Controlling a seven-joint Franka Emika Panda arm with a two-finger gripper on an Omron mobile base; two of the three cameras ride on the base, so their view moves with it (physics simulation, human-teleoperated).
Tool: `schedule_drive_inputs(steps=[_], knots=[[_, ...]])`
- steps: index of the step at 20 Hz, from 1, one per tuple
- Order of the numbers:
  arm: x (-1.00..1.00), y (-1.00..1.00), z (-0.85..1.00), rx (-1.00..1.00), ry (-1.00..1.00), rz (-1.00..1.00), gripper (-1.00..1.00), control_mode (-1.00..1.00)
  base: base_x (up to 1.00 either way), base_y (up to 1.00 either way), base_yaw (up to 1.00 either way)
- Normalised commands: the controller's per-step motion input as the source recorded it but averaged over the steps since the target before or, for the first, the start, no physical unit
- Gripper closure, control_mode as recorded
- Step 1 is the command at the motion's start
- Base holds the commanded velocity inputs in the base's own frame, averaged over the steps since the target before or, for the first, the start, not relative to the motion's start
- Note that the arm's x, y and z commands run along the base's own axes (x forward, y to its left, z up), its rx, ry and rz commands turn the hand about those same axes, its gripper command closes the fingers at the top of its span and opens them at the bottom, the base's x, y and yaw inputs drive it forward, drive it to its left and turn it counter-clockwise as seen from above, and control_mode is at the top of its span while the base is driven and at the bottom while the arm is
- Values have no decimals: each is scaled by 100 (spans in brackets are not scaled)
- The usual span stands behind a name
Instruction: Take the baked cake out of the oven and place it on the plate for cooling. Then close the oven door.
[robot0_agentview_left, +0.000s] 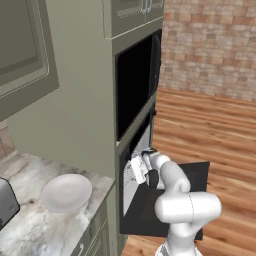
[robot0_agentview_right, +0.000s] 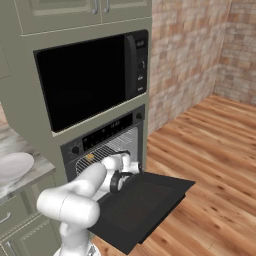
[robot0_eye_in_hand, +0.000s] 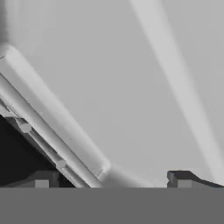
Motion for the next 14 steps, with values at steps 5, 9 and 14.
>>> schedule_drive_inputs(steps=[5,9,14], knots=[[-14,-9,-100,-79,-1,0,-100,-100,0,0,0],[-33,-70,-100,-71,0,0,-100,-100,0,0,0],[-63,-100,-100,-57,0,0,-100,-100,0,0,0]])
